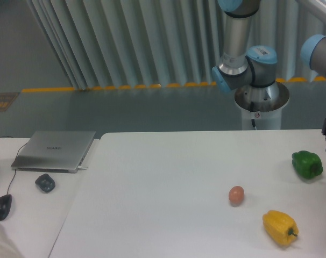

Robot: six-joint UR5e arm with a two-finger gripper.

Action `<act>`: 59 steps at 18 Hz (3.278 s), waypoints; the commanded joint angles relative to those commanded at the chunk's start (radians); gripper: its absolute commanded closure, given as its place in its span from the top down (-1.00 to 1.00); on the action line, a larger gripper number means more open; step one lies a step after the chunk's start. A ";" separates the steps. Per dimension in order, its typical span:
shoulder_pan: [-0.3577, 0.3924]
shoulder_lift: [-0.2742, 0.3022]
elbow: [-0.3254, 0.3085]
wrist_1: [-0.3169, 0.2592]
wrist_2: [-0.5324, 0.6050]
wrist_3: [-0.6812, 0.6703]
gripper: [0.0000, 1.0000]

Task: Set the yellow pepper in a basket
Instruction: 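Move the open gripper over the table toward the yellow pepper, then lower the open gripper down over the yellow bell pepper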

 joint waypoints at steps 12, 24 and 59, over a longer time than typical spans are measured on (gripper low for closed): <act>-0.132 0.008 -0.104 0.162 -0.006 -0.320 1.00; -0.287 -0.044 -0.126 0.313 -0.008 -1.066 1.00; -0.298 -0.179 -0.121 0.420 0.100 -1.485 1.00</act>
